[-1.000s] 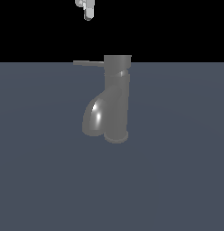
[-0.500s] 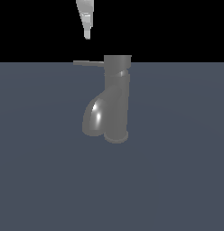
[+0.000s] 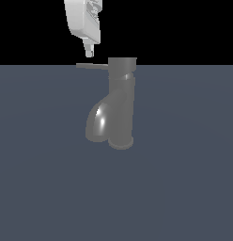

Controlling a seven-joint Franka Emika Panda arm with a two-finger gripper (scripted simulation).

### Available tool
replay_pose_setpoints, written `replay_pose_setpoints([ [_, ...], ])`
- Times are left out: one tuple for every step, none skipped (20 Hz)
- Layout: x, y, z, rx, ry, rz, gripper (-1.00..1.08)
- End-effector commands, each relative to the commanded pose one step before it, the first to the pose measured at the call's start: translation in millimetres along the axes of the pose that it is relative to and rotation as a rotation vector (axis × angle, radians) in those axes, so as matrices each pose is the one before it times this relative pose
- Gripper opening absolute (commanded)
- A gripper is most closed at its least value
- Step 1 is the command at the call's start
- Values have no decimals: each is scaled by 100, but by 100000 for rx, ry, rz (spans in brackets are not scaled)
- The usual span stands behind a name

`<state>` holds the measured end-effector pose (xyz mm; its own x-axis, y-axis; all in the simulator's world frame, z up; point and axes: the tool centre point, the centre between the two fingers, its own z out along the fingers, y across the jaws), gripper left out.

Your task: Turn on the faucet by rotating a designated handle.

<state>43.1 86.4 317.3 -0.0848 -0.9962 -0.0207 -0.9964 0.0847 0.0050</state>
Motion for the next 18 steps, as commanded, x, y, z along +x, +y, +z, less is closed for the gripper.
replay_pose_setpoints([
  [-342, -634, 901, 187, 554, 5045, -100],
  [-126, -196, 314, 50, 194, 1657, -100],
  [-121, -178, 292, 51, 182, 1531, -100],
  [-113, -160, 270, 52, 170, 1407, -100],
  [-106, -143, 248, 51, 157, 1283, -100],
  [-97, -127, 225, 49, 143, 1160, -100],
  [-89, -111, 202, 47, 129, 1036, -100],
  [-80, -97, 179, 43, 114, 913, -100],
  [-69, -83, 155, 39, 100, 792, -100],
  [-61, -68, 132, 34, 84, 667, -100],
  [-49, -56, 108, 29, 70, 547, -100],
  [-38, -43, 84, 23, 54, 427, -100],
  [-26, -31, 60, 17, 39, 306, -100],
  [-17, -18, 36, 10, 23, 181, -100],
  [-1, -8, 12, 4, 9, 68, -100],
  [0, 0, 0, 0, 0, 0, -100],
  [0, 0, 0, 0, 0, 0, -100],
  [0, 0, 0, 0, 0, 0, -100],
])
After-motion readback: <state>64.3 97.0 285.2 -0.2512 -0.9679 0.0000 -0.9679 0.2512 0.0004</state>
